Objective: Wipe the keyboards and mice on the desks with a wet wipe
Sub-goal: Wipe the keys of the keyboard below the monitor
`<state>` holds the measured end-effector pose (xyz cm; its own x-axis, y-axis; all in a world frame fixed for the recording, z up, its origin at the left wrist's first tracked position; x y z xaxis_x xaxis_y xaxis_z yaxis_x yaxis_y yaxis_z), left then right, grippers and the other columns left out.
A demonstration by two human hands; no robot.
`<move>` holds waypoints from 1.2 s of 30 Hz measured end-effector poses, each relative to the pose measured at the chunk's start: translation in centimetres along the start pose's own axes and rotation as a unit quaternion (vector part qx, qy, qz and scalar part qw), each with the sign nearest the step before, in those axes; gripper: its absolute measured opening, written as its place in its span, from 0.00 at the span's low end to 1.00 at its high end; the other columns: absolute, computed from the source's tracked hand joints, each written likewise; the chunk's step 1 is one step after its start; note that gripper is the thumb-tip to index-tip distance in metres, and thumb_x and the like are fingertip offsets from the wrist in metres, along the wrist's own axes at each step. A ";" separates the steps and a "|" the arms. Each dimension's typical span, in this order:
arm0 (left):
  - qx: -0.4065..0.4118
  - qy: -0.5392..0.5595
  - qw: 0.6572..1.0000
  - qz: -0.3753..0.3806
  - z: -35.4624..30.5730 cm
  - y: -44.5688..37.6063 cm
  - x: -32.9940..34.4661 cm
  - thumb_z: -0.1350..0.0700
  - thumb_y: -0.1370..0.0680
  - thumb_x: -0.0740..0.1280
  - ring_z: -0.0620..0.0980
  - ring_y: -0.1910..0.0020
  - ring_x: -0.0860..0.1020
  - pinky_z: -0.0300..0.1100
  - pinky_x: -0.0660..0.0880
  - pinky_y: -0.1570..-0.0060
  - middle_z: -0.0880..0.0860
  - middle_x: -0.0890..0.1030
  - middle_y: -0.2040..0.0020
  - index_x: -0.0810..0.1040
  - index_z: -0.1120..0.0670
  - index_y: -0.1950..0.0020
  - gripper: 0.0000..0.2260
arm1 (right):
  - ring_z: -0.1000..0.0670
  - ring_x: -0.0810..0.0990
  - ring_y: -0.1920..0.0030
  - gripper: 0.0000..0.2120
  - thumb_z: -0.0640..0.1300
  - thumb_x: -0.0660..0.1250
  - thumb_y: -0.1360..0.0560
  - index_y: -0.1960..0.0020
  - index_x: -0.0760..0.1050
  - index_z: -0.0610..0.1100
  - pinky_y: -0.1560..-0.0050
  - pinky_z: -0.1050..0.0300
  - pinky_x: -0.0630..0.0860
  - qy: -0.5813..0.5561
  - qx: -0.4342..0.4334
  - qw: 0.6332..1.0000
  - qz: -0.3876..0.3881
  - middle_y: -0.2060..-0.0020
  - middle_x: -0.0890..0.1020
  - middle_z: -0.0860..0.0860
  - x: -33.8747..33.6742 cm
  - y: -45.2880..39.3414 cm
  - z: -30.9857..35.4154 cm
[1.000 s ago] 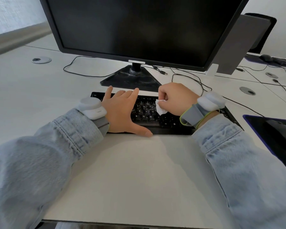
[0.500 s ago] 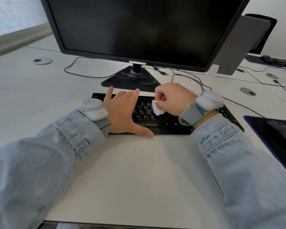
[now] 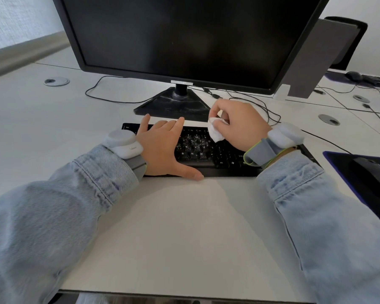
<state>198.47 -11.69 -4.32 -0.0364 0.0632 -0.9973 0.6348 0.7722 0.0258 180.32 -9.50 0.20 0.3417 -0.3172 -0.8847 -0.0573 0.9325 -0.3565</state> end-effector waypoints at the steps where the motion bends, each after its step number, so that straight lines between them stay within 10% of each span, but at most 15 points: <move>1: -0.001 0.001 1.000 0.001 0.0 0.0 0.0 0.18 0.40 0.60 0.50 0.19 0.52 0.60 0.35 0.23 0.49 0.55 0.18 0.41 0.55 0.18 0.64 | 0.58 0.71 0.68 0.05 0.43 0.63 0.24 0.55 0.76 0.50 0.69 0.70 0.63 -0.008 -0.002 1.000 0.013 0.71 0.72 0.57 0.0 0.3 0.1; 8: -0.003 0.001 1.000 0.006 0.1 0.1 -0.1 0.18 0.40 0.58 0.50 0.19 0.52 0.61 0.36 0.23 0.50 0.54 0.18 0.41 0.55 0.18 0.64 | 0.57 0.76 0.62 0.05 0.51 0.68 0.27 0.52 0.78 0.52 0.64 0.62 0.68 0.003 0.010 0.991 0.134 0.63 0.80 0.56 0.7 0.9 -0.1; 29: -0.003 0.002 1.000 0.007 0.1 0.0 0.0 0.18 0.40 0.59 0.51 0.19 0.52 0.61 0.35 0.23 0.50 0.54 0.18 0.41 0.55 0.18 0.64 | 0.58 0.74 0.65 0.05 0.42 0.66 0.26 0.58 0.80 0.46 0.68 0.67 0.65 0.050 0.019 0.990 0.133 0.68 0.74 0.59 0.6 0.6 1.2; 36: -0.003 0.001 1.000 0.006 0.0 0.1 -0.1 0.17 0.41 0.60 0.51 0.19 0.52 0.60 0.34 0.24 0.50 0.54 0.18 0.41 0.56 0.18 0.65 | 0.44 0.79 0.58 0.09 0.39 0.61 0.25 0.57 0.80 0.38 0.61 0.55 0.74 0.167 0.008 0.978 0.125 0.57 0.82 0.44 1.7 -0.4 2.6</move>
<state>198.56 -11.62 -4.25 -0.0306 0.0747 -0.9967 0.6312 0.7746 0.0387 183.36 -9.94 -0.38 -0.0074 -0.1156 -0.9933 -0.0846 0.9898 -0.1146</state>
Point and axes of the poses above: each hand's wrist, its own y-axis away from the middle knuckle, its own x-axis out of the palm, z = x × y, the point moved 4 cm from there along -y, towards the middle knuckle
